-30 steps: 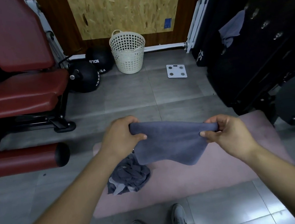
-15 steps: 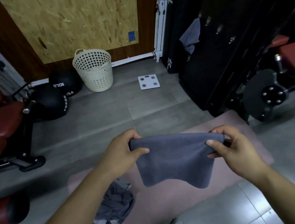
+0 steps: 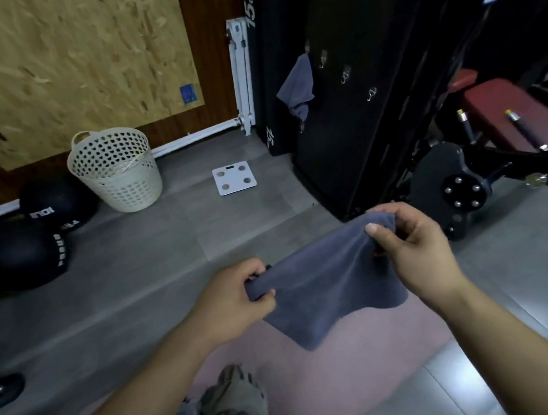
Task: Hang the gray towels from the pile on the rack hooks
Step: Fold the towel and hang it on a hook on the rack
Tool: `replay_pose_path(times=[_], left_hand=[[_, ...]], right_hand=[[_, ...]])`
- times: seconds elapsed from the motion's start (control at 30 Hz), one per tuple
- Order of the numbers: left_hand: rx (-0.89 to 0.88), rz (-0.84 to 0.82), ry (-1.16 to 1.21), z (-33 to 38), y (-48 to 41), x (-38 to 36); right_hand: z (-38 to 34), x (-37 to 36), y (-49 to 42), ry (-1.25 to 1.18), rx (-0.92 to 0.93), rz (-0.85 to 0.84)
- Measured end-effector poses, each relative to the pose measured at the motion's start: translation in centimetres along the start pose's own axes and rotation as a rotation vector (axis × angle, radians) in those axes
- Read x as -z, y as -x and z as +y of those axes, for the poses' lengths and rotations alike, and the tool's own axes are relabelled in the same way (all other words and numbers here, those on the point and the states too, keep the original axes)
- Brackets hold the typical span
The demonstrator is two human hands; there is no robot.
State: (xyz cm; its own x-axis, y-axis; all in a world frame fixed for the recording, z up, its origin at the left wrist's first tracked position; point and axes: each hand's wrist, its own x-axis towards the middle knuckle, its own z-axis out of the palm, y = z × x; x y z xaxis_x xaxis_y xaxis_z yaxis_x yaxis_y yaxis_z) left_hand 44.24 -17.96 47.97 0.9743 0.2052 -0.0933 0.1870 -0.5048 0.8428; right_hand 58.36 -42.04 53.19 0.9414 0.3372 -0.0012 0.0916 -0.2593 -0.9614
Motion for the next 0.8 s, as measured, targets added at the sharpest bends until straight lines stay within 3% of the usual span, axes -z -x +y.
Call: replay_pose_path(times=[0.17,0.3,0.5,0.67,0.8], left_hand=[[-0.015,-0.119,-0.026,-3.6,-10.3,2.0],[-0.035,-0.261,0.082,-7.2,-22.6,5.6],[0.013,-0.327,0.270,-9.5,-45.5,13.5],[-0.260,-0.462,-0.123,-6.3,-61.7,20.4],[-0.342,-0.701,-0.050,-2.6,-72.0,22.1]], right_hand=[[0.2,-3.9,-10.0,0.031,0.024,-0.013],[1.0,-8.4,-21.5,0.041,0.013,-0.019],[1.6,-15.4,-41.3,0.202,-0.069,-0.273],[-0.5,-18.0,-52.4,0.298,-0.042,-0.331],[-2.5,-17.2,-59.4,0.225,0.007,-0.273]])
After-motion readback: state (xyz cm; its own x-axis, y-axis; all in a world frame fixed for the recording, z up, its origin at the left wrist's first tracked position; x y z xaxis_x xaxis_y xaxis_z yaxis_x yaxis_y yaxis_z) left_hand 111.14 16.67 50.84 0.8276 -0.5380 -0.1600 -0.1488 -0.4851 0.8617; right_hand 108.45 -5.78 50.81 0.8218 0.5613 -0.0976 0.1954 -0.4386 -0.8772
